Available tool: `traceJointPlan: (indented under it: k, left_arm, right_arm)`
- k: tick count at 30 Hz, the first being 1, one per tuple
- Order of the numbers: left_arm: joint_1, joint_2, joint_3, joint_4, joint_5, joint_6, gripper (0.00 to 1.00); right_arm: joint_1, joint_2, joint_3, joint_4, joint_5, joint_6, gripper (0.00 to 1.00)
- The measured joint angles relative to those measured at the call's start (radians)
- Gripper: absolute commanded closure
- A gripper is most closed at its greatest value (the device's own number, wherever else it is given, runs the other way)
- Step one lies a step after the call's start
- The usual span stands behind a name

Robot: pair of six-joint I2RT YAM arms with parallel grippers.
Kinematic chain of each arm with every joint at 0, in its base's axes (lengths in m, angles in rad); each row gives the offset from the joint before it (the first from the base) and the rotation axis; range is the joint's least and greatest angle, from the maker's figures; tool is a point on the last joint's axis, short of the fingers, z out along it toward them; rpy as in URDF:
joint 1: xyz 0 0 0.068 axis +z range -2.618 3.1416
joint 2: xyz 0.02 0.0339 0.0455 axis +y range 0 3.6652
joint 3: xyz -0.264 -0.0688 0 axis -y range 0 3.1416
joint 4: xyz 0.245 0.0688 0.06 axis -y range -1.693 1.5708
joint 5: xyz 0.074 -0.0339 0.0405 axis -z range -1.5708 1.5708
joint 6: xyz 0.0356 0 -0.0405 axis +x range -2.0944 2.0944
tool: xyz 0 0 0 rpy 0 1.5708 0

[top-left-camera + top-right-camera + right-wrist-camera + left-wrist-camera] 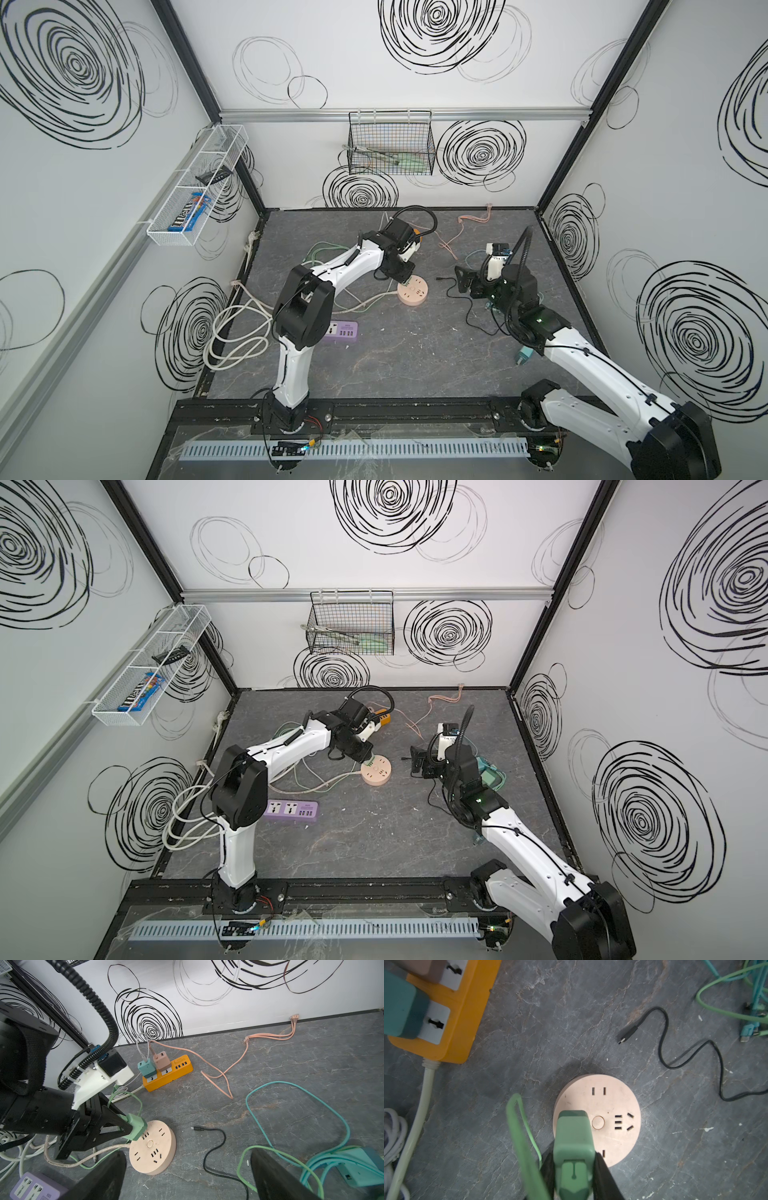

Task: Insert the plug
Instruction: 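Lower the light-green charger onto the round pink socket with the left gripper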

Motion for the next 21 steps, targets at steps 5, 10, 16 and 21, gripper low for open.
traceJointPlan:
  k: [5, 10, 16, 21]
  left_arm:
    - [-0.005, 0.01, 0.012, 0.0, 0.003, 0.004, 1.0]
    - [-0.007, 0.021, 0.026, -0.006, 0.016, 0.016, 1.0]
    - [-0.021, 0.03, 0.046, -0.03, 0.012, 0.035, 1.0]
    - [-0.031, 0.03, 0.068, -0.091, 0.003, 0.041, 1.0]
  right_arm:
    - [-0.001, 0.0, 0.0, 0.0, 0.0, 0.0, 0.03]
    - [-0.001, 0.0, 0.0, 0.0, 0.0, 0.0, 0.03]
    - [-0.001, 0.0, 0.0, 0.0, 0.0, 0.0, 0.03]
    - [-0.001, 0.0, 0.0, 0.0, 0.0, 0.002, 0.03]
